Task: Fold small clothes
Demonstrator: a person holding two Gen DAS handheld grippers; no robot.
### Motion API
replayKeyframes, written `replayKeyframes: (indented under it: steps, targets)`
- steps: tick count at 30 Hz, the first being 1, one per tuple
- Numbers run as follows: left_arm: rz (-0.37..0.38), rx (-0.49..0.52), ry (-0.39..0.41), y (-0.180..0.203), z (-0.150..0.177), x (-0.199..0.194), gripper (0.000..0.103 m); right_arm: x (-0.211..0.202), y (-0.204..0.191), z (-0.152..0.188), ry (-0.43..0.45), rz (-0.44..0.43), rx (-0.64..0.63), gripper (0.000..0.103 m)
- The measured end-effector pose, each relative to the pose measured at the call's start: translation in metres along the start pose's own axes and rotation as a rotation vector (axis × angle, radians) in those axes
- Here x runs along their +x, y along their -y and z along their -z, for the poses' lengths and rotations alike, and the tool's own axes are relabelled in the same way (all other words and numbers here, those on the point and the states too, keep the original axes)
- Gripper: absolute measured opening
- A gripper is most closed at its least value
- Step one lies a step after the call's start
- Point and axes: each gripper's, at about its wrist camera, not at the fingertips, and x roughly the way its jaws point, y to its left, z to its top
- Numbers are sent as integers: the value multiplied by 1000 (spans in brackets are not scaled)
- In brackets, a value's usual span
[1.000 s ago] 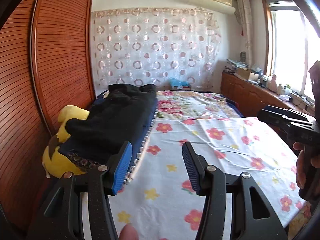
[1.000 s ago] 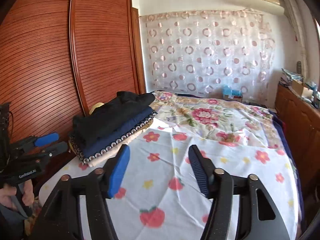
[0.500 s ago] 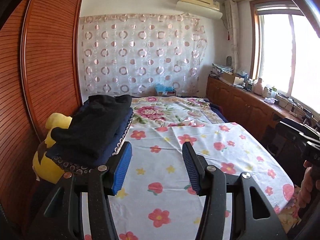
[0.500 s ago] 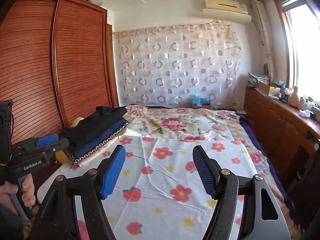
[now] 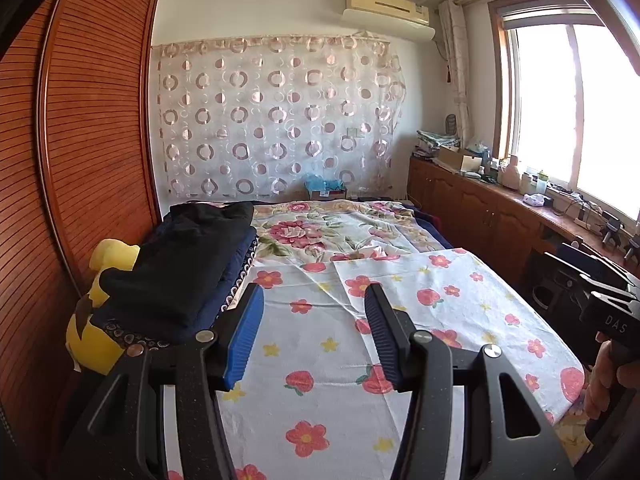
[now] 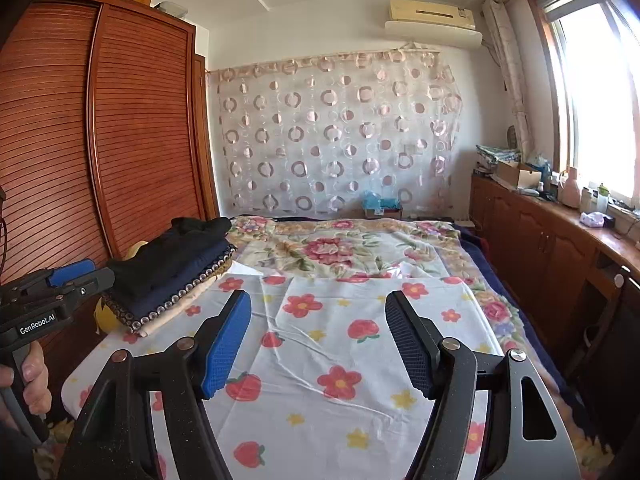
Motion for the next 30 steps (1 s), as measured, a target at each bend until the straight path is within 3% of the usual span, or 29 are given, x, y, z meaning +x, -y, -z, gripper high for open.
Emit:
replayKeyframes:
  steps: [30]
  targets:
    - [-8,4,8,0,2,-3,54,4,20,0,4,2,14,72]
